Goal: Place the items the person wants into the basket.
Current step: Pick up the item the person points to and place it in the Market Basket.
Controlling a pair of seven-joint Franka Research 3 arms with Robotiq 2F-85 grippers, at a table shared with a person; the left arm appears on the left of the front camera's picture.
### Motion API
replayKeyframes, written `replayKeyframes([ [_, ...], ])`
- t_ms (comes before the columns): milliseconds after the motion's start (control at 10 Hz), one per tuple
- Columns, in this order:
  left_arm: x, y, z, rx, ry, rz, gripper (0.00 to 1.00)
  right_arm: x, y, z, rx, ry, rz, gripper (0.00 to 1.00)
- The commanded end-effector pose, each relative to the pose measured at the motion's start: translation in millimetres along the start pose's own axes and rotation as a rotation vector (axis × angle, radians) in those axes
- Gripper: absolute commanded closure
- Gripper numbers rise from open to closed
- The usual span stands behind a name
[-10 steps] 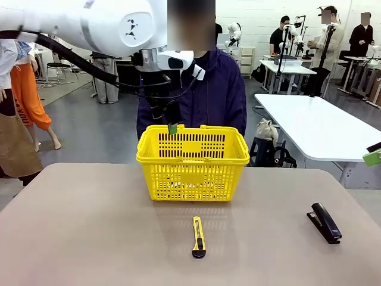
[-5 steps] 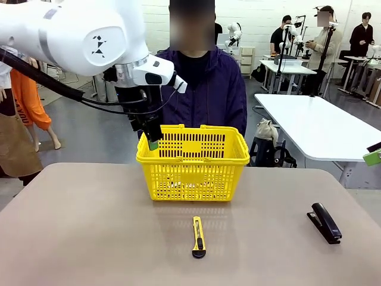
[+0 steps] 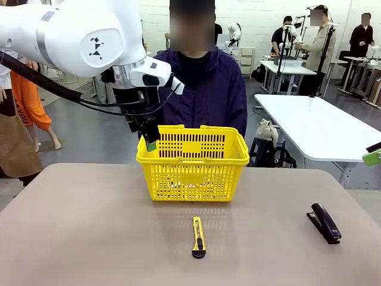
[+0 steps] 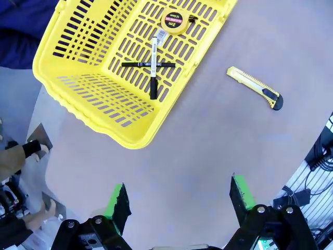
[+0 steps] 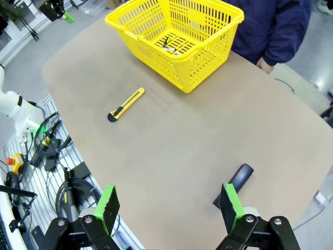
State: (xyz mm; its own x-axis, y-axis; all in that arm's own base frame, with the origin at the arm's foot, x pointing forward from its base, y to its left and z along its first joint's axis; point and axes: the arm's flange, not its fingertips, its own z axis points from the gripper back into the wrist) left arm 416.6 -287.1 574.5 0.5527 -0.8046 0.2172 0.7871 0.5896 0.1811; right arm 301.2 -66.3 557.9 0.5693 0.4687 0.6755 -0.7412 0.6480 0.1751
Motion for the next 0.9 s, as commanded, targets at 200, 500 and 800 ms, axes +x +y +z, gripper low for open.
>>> replayKeyframes([
  [200, 1, 0, 1, 0.002, -0.002, 0.002, 0.0, 0, -1, 0, 0.007, 0.002, -0.003, 0.0],
  [500, -14, 19, 23, -0.138, -0.1, -0.034, 0.0, 0, -1, 0, 0.007, 0.002, -0.003, 0.0],
  [800, -97, 57, 69, -0.272, -0.352, -0.084, 0.0, 0, -1, 0, 0.007, 0.002, -0.003, 0.0],
])
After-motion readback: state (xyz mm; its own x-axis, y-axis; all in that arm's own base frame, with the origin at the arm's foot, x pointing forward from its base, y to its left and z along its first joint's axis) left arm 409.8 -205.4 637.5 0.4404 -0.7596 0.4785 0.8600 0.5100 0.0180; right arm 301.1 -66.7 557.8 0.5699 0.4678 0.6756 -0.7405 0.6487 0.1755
